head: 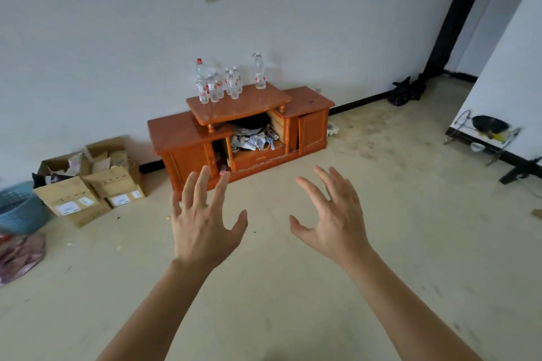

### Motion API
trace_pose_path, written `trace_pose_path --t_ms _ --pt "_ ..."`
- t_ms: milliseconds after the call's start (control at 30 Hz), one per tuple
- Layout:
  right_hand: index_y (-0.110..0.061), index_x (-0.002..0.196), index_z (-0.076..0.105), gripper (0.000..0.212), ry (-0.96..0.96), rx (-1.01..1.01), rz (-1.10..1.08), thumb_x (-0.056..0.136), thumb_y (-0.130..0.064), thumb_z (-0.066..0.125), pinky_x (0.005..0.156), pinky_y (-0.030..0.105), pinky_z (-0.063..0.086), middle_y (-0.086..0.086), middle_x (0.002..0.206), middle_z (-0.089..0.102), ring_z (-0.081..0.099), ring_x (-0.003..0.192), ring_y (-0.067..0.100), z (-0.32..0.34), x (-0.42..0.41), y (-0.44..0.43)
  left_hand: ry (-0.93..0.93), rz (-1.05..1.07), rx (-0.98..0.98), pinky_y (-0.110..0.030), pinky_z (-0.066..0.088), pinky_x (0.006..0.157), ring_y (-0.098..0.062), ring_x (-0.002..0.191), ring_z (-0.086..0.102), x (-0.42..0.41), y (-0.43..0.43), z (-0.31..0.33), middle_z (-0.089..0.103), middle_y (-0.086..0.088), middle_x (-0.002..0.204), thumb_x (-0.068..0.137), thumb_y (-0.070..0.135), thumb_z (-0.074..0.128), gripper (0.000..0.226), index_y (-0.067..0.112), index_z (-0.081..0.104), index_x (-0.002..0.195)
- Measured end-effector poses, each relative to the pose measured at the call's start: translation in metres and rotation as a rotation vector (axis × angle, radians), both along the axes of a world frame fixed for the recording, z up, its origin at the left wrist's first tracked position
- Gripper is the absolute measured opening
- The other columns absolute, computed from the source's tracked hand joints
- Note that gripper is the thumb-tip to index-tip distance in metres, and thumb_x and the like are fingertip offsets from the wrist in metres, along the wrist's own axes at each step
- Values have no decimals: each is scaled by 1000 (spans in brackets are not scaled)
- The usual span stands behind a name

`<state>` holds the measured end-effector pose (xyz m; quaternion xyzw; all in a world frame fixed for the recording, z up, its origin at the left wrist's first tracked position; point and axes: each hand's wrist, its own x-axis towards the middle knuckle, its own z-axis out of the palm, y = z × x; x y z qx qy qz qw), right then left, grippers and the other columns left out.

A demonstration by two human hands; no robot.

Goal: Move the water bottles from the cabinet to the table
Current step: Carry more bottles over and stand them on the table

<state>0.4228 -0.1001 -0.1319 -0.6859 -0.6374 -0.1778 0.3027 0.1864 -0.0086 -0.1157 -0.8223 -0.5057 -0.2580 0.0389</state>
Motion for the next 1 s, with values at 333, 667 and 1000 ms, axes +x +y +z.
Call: trace_pose_path --t_ms 333,667,1000 --pt "-25 143 54 75 30 -2 -28 77 -56 70 109 60 41 8 152 47 41 143 35 24 83 228 -19 -28 1 -62 28 117 -31 150 27 77 233 24 33 -7 161 79 63 70 87 31 35 152" --pt "-24 143 55 75 144 13 -7 75 -52 74 106 61 44 9 151 47 42 142 36 -15 224 465 56 -27 6 -62 32 115 -31 148 31 217 459 -1 37 -7 159 70 58 79 94 31 37 150" --pt "-24 143 53 77 165 -17 171 73 -47 75 110 57 41 11 152 47 41 142 36 4 319 710 34 146 -12 -60 31 117 -28 148 29 305 658 17 34 -5 160 70 55 79 95 34 33 150"
